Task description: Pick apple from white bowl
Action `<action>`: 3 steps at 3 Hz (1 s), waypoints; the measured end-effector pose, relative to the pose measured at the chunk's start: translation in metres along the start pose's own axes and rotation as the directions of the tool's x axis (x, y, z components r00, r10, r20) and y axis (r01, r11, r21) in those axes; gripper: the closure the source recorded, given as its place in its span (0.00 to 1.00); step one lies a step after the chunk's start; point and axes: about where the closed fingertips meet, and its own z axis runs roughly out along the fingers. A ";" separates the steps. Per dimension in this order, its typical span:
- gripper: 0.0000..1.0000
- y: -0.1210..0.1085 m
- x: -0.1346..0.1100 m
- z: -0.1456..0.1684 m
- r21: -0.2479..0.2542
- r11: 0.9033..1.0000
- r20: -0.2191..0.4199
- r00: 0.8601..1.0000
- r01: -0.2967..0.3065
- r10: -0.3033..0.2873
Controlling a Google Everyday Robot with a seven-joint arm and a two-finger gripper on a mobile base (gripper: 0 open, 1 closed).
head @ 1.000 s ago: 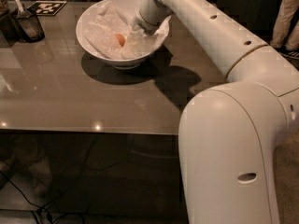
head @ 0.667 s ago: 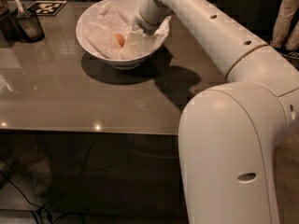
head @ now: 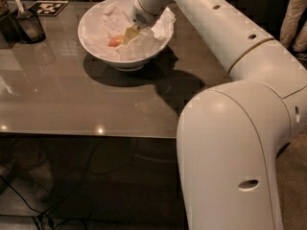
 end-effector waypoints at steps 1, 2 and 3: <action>1.00 0.000 -0.003 -0.003 0.003 1.000 0.000 1.000 0.006 -0.006; 1.00 -0.001 -0.008 -0.010 0.013 1.000 -0.004 1.000 0.017 -0.017; 1.00 -0.007 -0.015 -0.026 0.035 0.999 -0.013 1.000 0.013 -0.013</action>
Offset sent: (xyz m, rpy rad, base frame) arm -0.0026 -0.0020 0.0319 -0.0211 -0.0419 0.0037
